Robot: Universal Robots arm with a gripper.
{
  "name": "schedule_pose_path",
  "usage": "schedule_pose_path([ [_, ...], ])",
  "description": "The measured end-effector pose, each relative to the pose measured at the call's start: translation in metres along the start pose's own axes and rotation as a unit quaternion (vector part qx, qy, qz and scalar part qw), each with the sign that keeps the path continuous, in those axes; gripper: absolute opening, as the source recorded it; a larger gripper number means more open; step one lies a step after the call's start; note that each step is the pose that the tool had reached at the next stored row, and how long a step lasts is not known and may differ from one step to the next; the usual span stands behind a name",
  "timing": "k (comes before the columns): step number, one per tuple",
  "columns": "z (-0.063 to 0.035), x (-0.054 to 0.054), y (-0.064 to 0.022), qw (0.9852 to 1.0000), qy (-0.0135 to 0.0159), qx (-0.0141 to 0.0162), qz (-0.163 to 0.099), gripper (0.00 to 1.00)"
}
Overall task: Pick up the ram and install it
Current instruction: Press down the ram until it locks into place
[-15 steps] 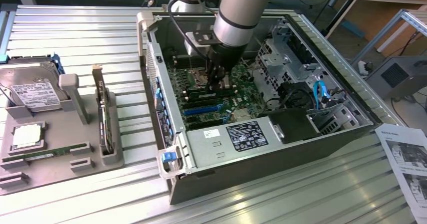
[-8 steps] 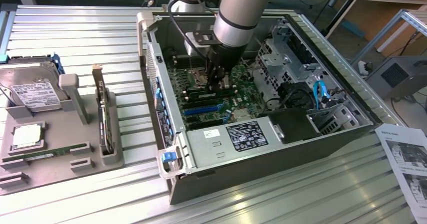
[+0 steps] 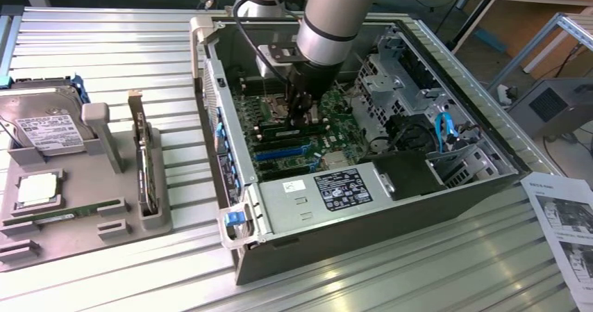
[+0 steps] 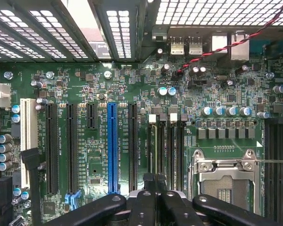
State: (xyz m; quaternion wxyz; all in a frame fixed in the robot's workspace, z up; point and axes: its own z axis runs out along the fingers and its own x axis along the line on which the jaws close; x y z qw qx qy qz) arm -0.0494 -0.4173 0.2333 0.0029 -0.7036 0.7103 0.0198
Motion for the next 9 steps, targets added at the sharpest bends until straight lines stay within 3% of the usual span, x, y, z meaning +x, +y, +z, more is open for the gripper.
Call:
schedule_pose_path([
  [9,-0.0099,-0.0002,0.0004,1.0,0.003,-0.0003,0.0,0.11],
])
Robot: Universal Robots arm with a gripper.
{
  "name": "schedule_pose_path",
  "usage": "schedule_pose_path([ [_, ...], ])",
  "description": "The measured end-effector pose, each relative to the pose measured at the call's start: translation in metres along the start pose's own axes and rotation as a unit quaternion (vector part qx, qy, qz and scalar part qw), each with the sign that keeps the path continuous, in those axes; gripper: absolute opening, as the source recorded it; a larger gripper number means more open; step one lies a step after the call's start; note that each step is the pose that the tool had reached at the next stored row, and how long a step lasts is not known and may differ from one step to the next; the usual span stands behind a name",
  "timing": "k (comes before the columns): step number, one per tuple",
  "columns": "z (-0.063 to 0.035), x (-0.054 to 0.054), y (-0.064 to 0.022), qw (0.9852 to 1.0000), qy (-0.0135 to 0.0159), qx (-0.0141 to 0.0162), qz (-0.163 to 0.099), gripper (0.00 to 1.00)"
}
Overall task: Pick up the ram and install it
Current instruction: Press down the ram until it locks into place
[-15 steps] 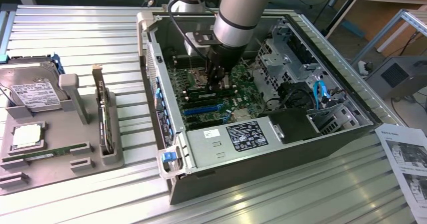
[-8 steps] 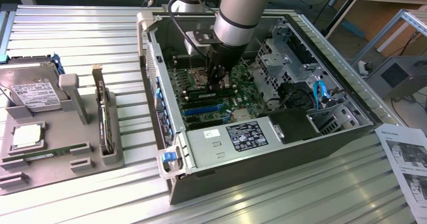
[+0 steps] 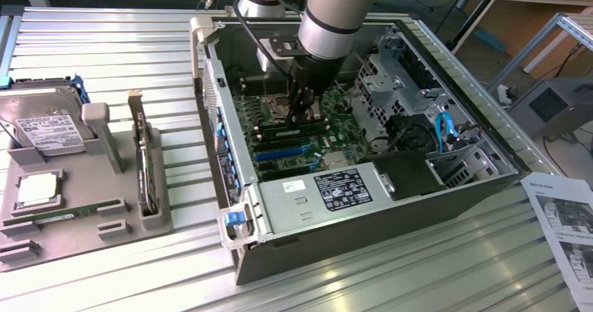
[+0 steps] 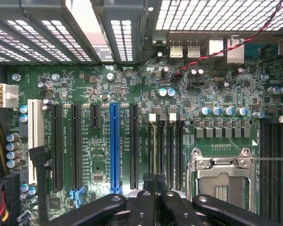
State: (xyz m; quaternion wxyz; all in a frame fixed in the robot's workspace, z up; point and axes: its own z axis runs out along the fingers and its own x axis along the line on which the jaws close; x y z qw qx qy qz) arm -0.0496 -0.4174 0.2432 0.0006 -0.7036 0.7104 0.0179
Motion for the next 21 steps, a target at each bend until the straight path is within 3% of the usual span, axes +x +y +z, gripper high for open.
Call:
schedule_pose_path([
  [5,-0.0002,0.0,0.0008,1.0,0.0002,-0.0001,0.0,0.11],
  [14,0.0006,0.003,0.029,1.0,0.0001,0.0003,0.0,0.11],
  [21,0.0007,0.003,0.035,1.0,0.0001,0.0002,0.0,0.11],
])
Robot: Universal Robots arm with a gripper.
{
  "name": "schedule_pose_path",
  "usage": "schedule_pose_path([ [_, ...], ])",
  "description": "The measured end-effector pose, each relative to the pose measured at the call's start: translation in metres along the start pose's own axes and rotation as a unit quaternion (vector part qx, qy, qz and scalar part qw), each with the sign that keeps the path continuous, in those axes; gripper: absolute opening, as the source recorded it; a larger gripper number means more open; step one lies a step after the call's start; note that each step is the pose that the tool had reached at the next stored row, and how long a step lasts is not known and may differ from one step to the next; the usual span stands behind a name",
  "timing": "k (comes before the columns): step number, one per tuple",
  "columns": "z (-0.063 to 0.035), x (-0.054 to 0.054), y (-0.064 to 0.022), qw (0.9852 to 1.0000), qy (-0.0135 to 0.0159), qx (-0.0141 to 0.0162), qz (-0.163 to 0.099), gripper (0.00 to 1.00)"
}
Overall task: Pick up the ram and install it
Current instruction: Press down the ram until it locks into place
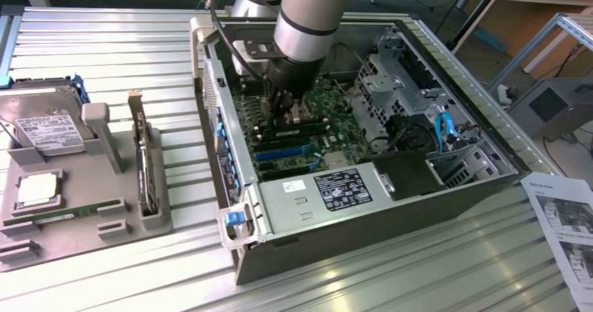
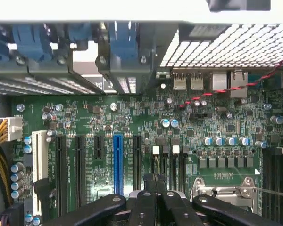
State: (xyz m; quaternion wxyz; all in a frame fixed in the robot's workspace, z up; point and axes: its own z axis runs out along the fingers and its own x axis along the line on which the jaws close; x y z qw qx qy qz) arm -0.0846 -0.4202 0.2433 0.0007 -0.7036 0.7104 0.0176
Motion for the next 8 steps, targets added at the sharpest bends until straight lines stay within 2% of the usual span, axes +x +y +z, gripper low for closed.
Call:
schedule_pose_path([
  [2,0.0001,0.0,0.0035,1.0,0.0,0.0,0.0,0.11],
  [8,0.0005,0.0002,0.0036,1.0,0.0,0.0,0.0,0.11],
])
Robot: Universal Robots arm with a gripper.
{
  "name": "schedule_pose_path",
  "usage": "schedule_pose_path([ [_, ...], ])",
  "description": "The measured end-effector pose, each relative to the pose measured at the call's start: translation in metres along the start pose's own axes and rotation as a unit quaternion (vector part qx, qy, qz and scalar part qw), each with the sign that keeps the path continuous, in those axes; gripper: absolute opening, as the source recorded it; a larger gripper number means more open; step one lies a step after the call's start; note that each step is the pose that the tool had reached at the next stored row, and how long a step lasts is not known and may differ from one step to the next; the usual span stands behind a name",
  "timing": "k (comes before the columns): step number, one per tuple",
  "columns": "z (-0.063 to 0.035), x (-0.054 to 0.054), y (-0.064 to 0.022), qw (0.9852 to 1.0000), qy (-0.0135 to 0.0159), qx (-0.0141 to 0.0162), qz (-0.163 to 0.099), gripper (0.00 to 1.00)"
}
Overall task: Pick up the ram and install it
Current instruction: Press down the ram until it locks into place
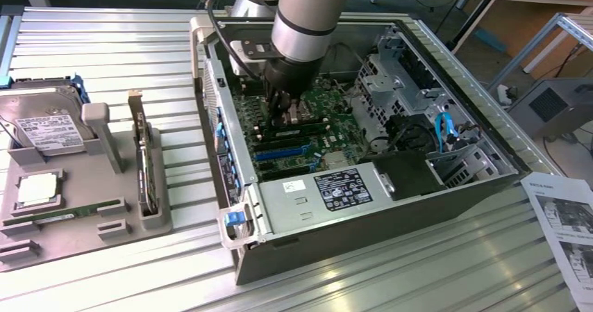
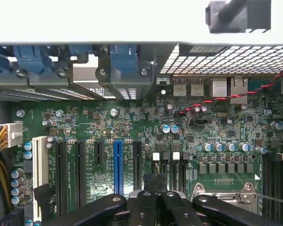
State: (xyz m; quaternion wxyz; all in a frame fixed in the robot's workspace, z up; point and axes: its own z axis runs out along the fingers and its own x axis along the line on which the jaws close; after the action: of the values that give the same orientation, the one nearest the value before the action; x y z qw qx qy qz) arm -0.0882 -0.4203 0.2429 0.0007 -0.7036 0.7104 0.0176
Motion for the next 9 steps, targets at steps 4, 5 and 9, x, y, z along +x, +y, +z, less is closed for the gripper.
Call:
schedule_pose_path([
  [4,0.0015,0.0,-0.0001,1.0,0.0,0.0,0.0,0.11],
  [5,0.0018,0.0,0.0,1.0,0.0,0.0,0.0,0.11],
  [9,0.003,0.0004,-0.0001,1.0,0.0,0.0,0.0,0.11],
])
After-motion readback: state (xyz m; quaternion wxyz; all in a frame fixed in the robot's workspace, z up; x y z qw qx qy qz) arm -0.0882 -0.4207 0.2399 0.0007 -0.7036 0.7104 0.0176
